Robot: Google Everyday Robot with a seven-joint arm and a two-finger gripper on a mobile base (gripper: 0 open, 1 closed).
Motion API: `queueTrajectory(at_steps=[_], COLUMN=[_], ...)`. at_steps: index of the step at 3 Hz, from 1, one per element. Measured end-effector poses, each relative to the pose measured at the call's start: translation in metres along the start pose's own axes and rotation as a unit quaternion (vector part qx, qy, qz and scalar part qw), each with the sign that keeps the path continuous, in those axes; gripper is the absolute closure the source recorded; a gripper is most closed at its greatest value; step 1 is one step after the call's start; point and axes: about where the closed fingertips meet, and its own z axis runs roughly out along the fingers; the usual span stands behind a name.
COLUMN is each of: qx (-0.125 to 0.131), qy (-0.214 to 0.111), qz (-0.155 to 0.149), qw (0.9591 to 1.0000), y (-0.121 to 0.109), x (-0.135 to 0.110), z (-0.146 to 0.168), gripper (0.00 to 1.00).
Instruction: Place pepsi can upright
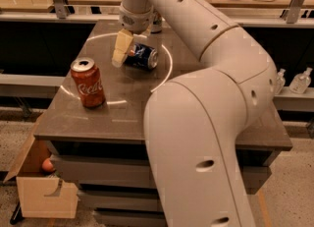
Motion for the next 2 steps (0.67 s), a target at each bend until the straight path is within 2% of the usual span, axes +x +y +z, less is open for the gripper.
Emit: queueTrajectory(at_steps=[1, 2], qx=[-0.001, 0.003], qy=[0.019, 0.003], qz=[0.004, -0.008], qw=[0.9998, 1.0000], y=[-0.0032, -0.0041], x=[-0.0067, -0.0138], z=[0.0169, 0.0074], gripper=[0.25, 0.57])
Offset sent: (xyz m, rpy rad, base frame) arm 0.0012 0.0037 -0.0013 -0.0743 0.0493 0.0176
